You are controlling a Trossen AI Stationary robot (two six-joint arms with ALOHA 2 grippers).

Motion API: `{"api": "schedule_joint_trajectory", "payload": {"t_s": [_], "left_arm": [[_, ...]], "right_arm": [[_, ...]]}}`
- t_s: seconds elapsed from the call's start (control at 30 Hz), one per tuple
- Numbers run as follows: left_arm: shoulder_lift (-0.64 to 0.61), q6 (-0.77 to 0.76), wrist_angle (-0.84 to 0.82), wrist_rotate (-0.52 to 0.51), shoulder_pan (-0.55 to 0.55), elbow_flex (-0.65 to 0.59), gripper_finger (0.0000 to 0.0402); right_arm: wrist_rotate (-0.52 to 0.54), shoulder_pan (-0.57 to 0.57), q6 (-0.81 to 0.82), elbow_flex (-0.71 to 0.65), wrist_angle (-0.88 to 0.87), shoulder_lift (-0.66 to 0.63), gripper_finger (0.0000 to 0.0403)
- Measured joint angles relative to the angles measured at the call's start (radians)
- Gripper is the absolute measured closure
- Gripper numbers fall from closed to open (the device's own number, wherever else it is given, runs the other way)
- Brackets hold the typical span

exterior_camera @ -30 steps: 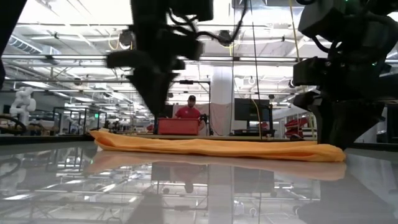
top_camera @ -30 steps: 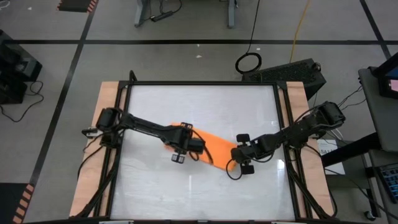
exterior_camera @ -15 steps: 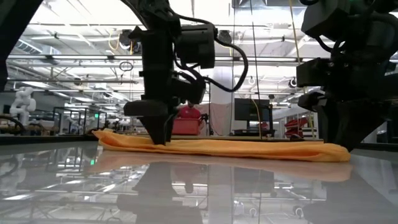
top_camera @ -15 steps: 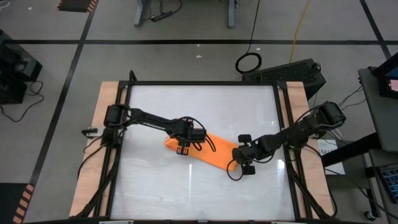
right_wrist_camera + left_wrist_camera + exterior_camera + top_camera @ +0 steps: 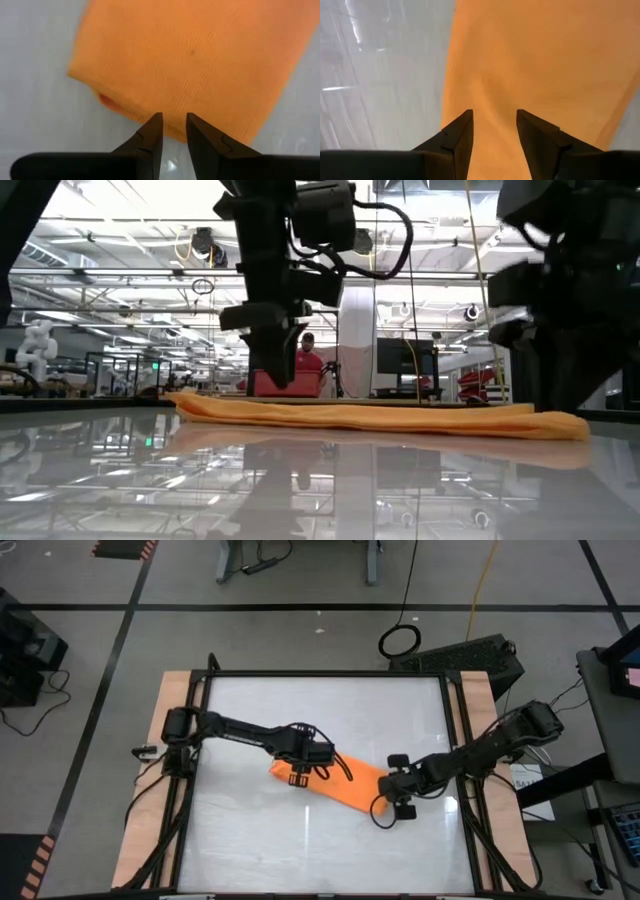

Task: Roll towel
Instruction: Fold the orange towel

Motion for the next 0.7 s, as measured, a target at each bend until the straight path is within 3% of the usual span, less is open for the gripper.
{"api": "schedule_joint_trajectory", "payload": {"t_s": [0.37,0.7], "left_arm": [[-0.005,-0.062,-0.015,-0.017,0.046,-0.043,0.0244],[-0.005,-0.084,0.036,0.032,0.113,-0.144,0.0244]], "right_arm": [[0.136,-0.009,-0.026,0.004,-0.008,-0.072,0.0326],[0.127,-0.086,-0.066,-0.03,0.09,0.004,0.0326]]}}
